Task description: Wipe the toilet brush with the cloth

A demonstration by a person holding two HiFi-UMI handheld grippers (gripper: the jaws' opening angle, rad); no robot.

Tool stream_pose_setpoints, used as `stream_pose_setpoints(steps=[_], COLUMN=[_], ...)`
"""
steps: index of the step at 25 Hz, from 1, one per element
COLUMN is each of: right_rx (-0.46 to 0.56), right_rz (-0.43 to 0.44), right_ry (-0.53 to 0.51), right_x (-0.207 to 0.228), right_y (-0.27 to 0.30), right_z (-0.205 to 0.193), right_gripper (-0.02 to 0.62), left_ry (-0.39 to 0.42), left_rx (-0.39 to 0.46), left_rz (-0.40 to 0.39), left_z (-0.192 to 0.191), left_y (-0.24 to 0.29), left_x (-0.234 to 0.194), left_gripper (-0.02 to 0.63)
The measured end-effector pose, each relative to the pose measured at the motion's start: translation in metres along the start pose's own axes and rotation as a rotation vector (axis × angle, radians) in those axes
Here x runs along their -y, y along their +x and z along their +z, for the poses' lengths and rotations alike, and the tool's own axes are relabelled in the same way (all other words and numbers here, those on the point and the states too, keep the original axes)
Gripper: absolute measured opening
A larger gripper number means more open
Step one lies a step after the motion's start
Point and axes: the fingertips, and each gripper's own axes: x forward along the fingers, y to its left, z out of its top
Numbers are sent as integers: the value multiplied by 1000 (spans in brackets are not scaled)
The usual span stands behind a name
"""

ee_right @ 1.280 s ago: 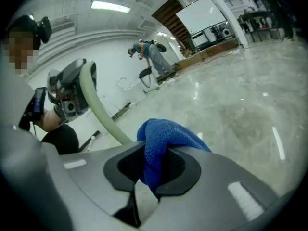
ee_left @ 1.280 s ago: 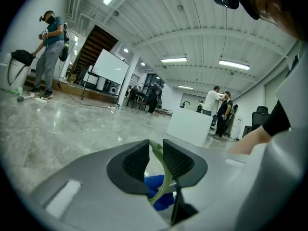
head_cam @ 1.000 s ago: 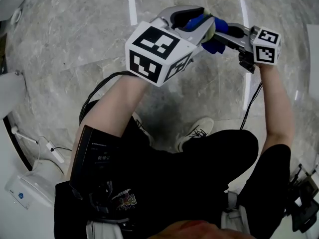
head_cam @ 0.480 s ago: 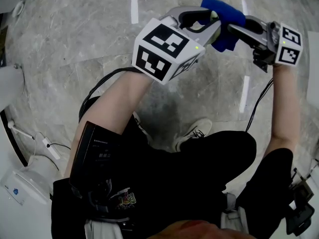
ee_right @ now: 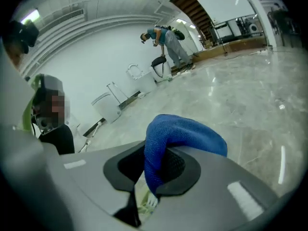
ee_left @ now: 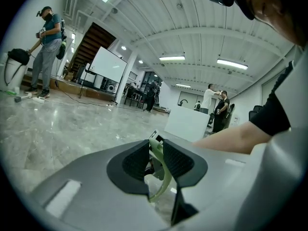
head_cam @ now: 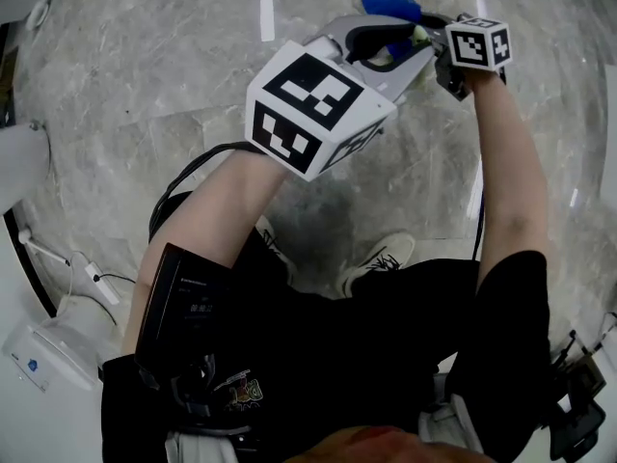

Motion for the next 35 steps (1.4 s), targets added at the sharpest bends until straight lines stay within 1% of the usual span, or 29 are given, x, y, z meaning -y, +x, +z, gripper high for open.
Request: stream_pose_setpoints(steps=[2, 3, 4, 6, 8, 10, 13, 15, 17, 19, 20, 22, 24, 26, 28, 29, 30, 31, 34, 35], right_rx=[-88, -139, -183, -243, -278, -292, -312, -351, -427, -543, -601, -685, -719, -690, -593, -525, -447, -362, -92, -20], right_rz=[74, 93, 96, 70, -2, -117, -289, -362, -395, -400, -388, -316, -202, -86, 7, 33, 39, 26, -61, -85], right_ry=[3, -9, -26, -57, -73, -70, -35, -19, -39, -93, -124, -169, -191, -177, -128, -93, -48, 4, 168, 215], right_x=[-8, -9, -9, -7, -1, 19, 57, 74, 81, 79, 72, 42, -5, -54, -95, -111, -121, -126, -118, -112], right_y=[29, 42, 53, 71, 76, 67, 30, -3, -32, -58, -70, -81, -73, -51, -17, 0, 16, 29, 52, 54], right_z=[-10, -18, -26, -39, -48, -56, -77, -105, -147, -201, -227, -270, -297, -305, -291, -277, -258, -235, -163, -144], right_gripper=[61, 61, 61, 61, 61, 61, 61, 60, 60, 60, 60, 60, 60, 60, 60, 60, 60, 60, 60, 60], left_ry=[-14, -18, -16, 2, 13, 9, 9, 17, 19, 17, 17, 17, 13, 10, 5, 3, 1, 1, 12, 12], left_rx=[8, 14, 15, 10, 7, 12, 19, 19, 20, 24, 25, 26, 24, 26, 22, 20, 20, 20, 12, 12], left_rz=[4, 5, 6, 4, -2, -8, -13, -17, -20, -23, -24, -29, -30, -25, -21, -20, -18, -15, -10, -8], left_z=[4, 6, 6, 4, 2, 3, 8, 11, 12, 10, 11, 10, 10, 9, 6, 4, 4, 5, 4, 4], left_y=[-2, -2, -1, -1, -1, -1, -1, 0, 1, 1, 2, 2, 2, 1, 2, 2, 1, 1, 1, 1], left_x=[0, 0, 0, 1, 3, 2, 5, 8, 8, 6, 6, 5, 4, 3, 2, 1, 2, 2, 2, 2], left_gripper=[112, 110, 110, 110, 112, 112, 112, 112, 112, 112, 112, 112, 112, 112, 112, 112, 112, 112, 112, 112])
